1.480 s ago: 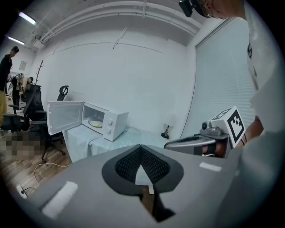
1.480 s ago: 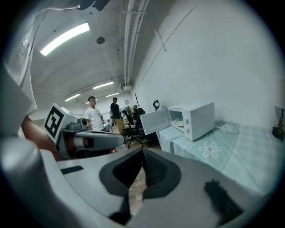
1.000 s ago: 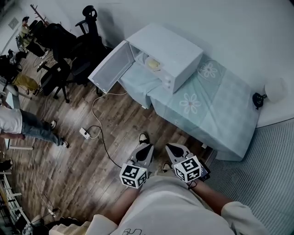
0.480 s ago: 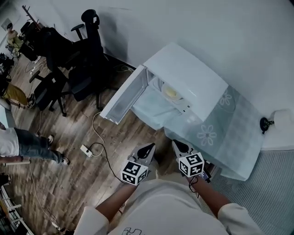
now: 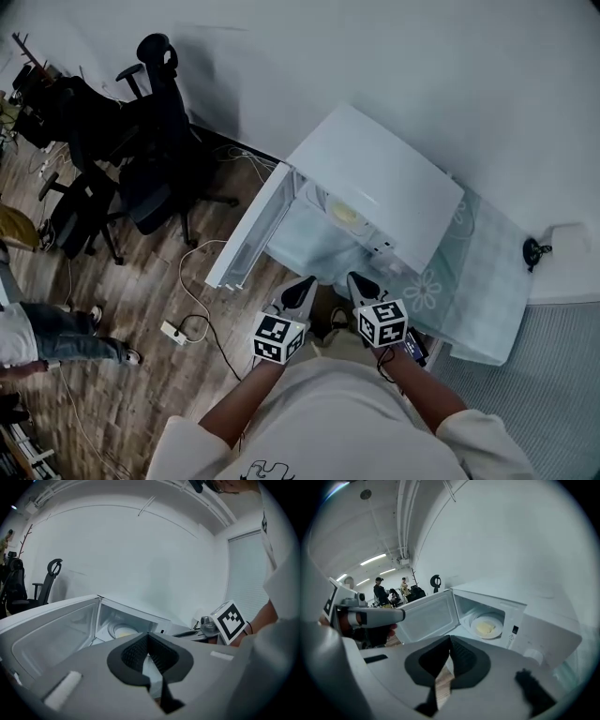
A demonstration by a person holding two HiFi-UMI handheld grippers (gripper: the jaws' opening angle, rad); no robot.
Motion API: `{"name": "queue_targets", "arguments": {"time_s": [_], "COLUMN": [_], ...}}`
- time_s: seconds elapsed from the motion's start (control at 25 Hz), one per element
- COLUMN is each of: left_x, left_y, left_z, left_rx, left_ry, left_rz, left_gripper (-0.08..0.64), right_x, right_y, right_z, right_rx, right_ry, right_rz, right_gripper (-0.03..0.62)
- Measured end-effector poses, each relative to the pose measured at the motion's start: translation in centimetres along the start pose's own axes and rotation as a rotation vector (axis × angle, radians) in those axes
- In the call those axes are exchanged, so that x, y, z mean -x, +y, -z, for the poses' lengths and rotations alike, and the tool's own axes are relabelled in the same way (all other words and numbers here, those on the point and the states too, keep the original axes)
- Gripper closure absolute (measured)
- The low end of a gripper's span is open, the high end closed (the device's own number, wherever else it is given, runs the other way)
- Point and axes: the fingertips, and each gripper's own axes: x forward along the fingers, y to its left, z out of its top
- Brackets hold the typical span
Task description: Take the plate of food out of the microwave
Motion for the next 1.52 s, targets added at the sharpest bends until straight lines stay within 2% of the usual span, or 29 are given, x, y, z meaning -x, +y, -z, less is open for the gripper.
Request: {"name": "queue_targets", "arguments": {"time_s": [0.12,0.2,0.32,0.44,0.6,0.68,0.8,0.92,1.08,1.24,1.52], "left_x": [-0.7,-1.0,-1.5,-1.6,-0.8,-0.3,0.3,0.6,1.2,1.6,0.7], "left_y": [0.3,0.7,1.3,1.1,1.2,1.3,1.8,2.2,2.9,3.8,3.8], "left_z": [0.0,0.0,-0.3,-0.5,0.4,1.0,1.6,1.6,1.6,1.8,1.0], "left_rx": [0.0,-0.011,-0.013,-0.022,-0.006,0.002,0.014,0.02,0.023,0.026,0.031], "left_ry": [0.021,0.039,0.054,0.061,0.084,0.097,0.112,0.117,0.122,0.132,0.119], "left_rz": [0.013,0.018,0.01,0.01,-0.004,-0.015,-0.031,-0.039,-0.045,-0.055,-0.035], "left_gripper": [0.557,0.557,0.557,0.557,0.557,0.557,0.557,0.557,0.557,0.557,0.557], "right_x": [-1.5,-3.0,-5.8,-8.8,-11.5,-12.4,-13.7,-15.0,-16.0,-16.3,-16.3], "right_y": [-1.2,-2.4,-4.4,-6.8,-9.1,-9.3,-8.6,-8.8,-11.3,-13.4,-13.7], "right_z": [-0.1,0.3,1.8,3.6,5.4,5.6,5.2,4.5,4.6,5.4,5.5], "right_rx": [-0.046,-0.124,-0.31,-0.524,-0.784,-0.855,-0.939,-1.067,-1.256,-1.349,-1.428], "right_ry": [-0.004,0.001,0.01,-0.013,-0.075,-0.11,-0.177,-0.271,-0.412,-0.468,-0.519], "right_rz": [0.013,0.016,0.013,0.047,0.091,0.09,0.077,0.083,0.141,0.198,0.199], "right_gripper": [0.578,0.58,0.578,0.578,0.575,0.515,0.491,0.491,0.491,0.489,0.489]}}
